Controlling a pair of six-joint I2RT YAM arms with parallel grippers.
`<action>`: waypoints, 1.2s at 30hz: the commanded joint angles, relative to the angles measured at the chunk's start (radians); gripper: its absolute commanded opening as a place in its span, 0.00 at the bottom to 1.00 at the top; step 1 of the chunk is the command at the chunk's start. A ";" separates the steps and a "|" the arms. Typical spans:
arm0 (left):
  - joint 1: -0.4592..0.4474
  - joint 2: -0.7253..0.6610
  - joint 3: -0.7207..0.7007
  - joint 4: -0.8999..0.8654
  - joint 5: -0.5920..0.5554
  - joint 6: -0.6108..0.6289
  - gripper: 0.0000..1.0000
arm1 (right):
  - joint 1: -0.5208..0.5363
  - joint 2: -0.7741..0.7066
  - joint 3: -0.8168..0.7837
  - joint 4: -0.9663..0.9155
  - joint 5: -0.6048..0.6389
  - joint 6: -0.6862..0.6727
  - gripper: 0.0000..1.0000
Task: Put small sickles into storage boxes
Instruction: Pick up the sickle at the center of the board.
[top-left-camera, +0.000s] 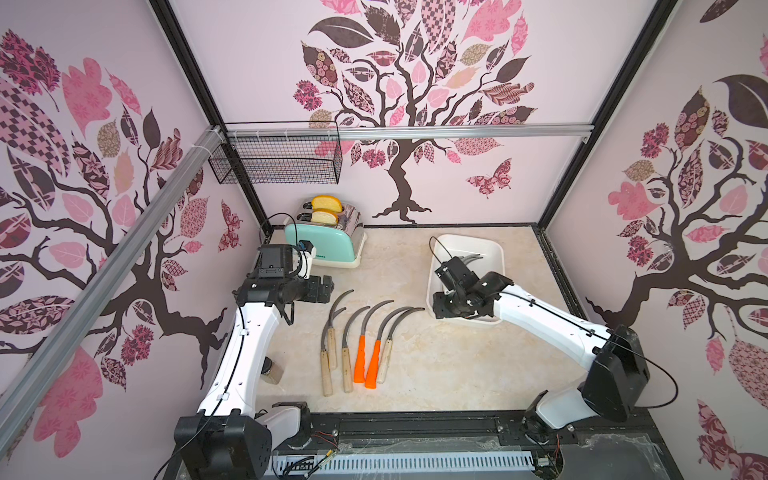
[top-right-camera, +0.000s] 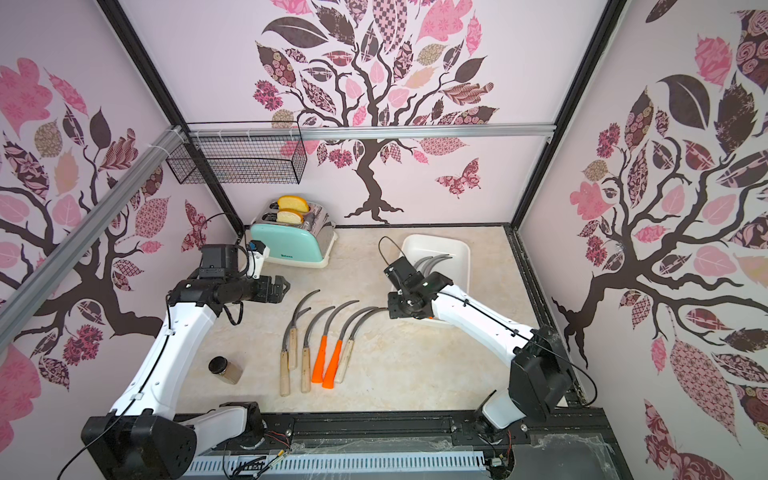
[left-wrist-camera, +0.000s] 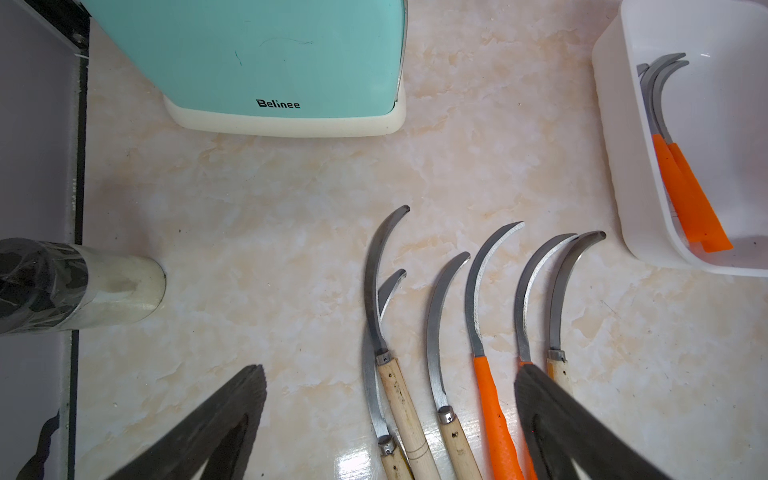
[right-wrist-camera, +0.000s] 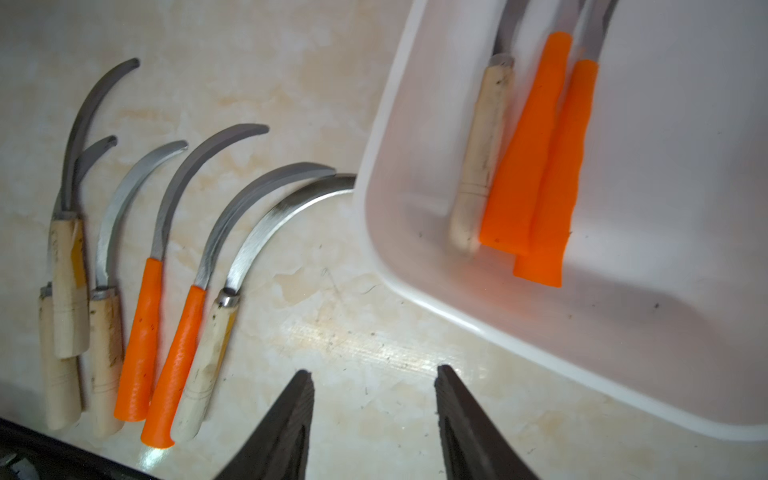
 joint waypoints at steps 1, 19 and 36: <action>0.026 0.002 0.001 0.041 -0.004 -0.048 0.98 | 0.088 -0.030 0.002 -0.021 0.046 0.123 0.52; 0.035 -0.044 -0.019 -0.019 0.023 0.150 0.98 | 0.396 0.289 0.064 0.187 0.052 0.356 0.52; -0.030 -0.067 -0.031 -0.215 0.207 0.213 0.95 | 0.403 0.374 0.101 0.206 0.067 0.409 0.53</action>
